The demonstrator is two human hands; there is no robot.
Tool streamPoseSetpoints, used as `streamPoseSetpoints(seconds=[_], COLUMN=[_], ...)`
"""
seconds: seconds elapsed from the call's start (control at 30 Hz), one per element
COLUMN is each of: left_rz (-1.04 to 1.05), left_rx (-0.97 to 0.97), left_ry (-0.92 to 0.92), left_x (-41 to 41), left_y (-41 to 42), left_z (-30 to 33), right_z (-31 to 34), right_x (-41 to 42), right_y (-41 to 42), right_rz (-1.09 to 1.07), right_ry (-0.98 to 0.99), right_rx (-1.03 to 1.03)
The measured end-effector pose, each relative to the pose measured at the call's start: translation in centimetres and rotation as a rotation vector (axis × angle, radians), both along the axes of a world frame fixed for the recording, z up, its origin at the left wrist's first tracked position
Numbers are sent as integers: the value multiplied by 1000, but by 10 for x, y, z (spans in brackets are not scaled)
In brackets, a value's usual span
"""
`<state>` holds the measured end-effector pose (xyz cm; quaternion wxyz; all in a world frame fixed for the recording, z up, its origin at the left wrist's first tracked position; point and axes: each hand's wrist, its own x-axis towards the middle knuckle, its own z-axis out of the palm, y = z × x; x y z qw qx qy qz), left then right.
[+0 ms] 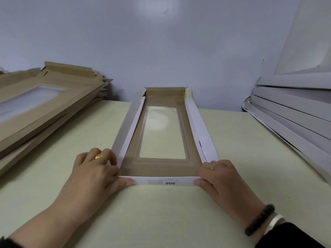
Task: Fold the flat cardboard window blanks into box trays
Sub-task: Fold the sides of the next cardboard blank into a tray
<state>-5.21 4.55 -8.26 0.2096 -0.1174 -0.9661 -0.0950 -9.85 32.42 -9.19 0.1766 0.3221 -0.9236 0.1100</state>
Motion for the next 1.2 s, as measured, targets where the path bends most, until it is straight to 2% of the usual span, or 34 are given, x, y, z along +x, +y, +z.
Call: streamPoseSetpoints(seconds=[0.07,0.13,0.2,0.33,0.4,0.53,0.87,1.03,1.2], left_rz=[-28,-112,-172,-128,-122,-134,-169,-120,-187], left_rx=[-41,-43,0,8,-27,-27,-52,-1,51], left_ry=[32,-35,-122,-149,-139,-128,-93,-70,-140], left_x=[-4,-10,-15,-23,-22,-20,-15,-18,-20], left_y=[13,32,45,53,52,53,53,53,44], left_z=[5,3,-5,-10,-10,-11,-5,-13,-12], right_z=[1,-2,-3,-2,0,0,0,-3,-5], right_x=[-6,-9,-8,-8,-10,-17,-12,-8,-7], right_y=[-5,-10,-15,-12,-7,2,3,-1,-1], right_rz=[14,1,38,89,72,62,71,78,77], right_ry=[-117,-208,-246,-272,-276,-209,101,64,18], right_rx=[34,52,-2,-205,-185,-20,-48,-51,-28])
